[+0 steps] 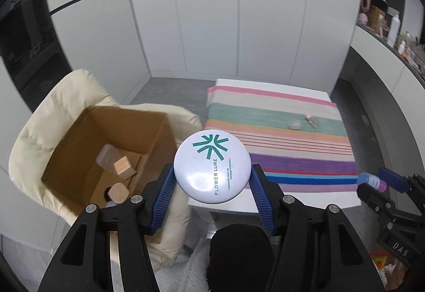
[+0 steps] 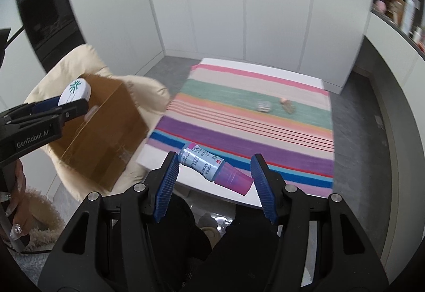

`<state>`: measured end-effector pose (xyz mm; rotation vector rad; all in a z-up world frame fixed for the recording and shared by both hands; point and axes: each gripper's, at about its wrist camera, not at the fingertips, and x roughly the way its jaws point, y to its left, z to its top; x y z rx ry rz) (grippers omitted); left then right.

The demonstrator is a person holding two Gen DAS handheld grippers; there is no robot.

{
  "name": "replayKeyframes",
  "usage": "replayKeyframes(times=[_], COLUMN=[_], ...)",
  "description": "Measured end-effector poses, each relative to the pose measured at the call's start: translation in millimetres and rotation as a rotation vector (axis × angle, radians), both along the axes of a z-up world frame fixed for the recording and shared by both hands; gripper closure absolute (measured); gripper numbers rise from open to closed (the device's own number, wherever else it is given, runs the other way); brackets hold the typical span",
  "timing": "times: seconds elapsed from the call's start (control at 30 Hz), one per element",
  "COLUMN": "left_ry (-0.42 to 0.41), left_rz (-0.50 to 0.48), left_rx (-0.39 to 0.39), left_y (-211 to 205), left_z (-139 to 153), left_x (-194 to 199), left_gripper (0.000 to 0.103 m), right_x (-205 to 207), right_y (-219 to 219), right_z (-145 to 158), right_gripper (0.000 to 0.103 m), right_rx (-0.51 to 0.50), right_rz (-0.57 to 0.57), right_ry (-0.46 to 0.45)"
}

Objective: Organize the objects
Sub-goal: 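Lift the white tin and blue-purple vial and carry them toward the cardboard box, then open left tool to drop the tin while right tool releases the vial into the box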

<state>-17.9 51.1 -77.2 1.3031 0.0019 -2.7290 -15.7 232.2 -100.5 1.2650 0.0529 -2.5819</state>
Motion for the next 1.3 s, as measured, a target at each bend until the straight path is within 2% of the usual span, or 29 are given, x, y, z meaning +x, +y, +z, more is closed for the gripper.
replayKeyframes(times=[0.23, 0.5, 0.77, 0.97, 1.03, 1.3], left_ry=[-0.023, -0.04, -0.071, -0.093, -0.106, -0.148], left_rz=[0.11, 0.265, 0.412, 0.464, 0.465, 0.498], left_rx=[0.003, 0.007, 0.014, 0.018, 0.042, 0.038], left_y=[-53, -121, -183, -211, -219, -247], left_z=[-11, -19, -31, -43, -47, -64], left_x=[15, 49, 84, 77, 71, 40], left_gripper=[0.045, 0.045, 0.045, 0.045, 0.045, 0.045], right_x=[4, 17, 29, 26, 22, -16], right_y=[-64, -157, -232, -279, -291, -333], right_z=[-7, -18, -30, -40, -44, -61], right_gripper=[0.044, 0.044, 0.044, 0.044, 0.044, 0.044], right_rx=[0.007, 0.018, 0.022, 0.04, 0.048, 0.059], right_rz=[0.145, 0.361, 0.524, 0.608, 0.622, 0.64], right_ry=[-0.011, -0.03, -0.057, -0.065, -0.064, -0.076])
